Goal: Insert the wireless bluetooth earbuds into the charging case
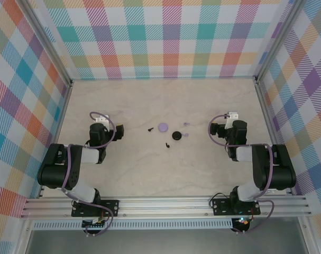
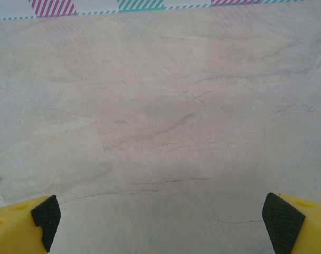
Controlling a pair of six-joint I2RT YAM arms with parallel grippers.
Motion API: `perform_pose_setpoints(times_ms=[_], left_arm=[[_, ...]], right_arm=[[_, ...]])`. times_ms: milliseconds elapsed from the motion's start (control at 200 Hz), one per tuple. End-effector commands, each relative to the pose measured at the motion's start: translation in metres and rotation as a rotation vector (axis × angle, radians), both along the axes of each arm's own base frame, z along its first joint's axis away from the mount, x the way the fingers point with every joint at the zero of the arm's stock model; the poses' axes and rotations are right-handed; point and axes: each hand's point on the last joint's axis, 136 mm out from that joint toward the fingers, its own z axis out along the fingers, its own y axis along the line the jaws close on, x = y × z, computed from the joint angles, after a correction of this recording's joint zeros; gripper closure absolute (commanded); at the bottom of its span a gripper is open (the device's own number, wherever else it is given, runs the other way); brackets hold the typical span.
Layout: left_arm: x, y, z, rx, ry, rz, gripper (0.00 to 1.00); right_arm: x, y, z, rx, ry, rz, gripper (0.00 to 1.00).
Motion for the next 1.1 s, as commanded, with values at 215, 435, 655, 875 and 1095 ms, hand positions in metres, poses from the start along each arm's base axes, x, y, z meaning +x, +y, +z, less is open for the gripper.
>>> perform_pose_setpoints(times_ms=[215, 435, 655, 875, 1095], left_arm=[[0.006, 0.005, 0.007, -0.008, -0.025, 0.016, 0.00], [0.006, 0.006, 0.007, -0.008, -0.025, 0.018, 0.00], [0.006, 0.006, 0.007, -0.007, -0.025, 0.020, 0.00], [0.001, 0.019, 0.025, -0.007, -0.040, 0.099, 0.00], [-0.014, 0.027, 0.054, -0.091, 0.017, 0.188, 0.00]], right_arm=[[0.006, 0.000, 0.010, 0.011, -0.031, 0.000, 0.00], [0.006, 0.000, 0.010, 0.012, -0.031, -0.001, 0.00], [0.006, 0.000, 0.010, 0.012, -0.030, -0.001, 0.00], [0.007, -0.018, 0.020, 0.006, 0.021, -0.114, 0.00], [-0.010, -0.021, 0.043, 0.079, 0.151, -0.176, 0.00]])
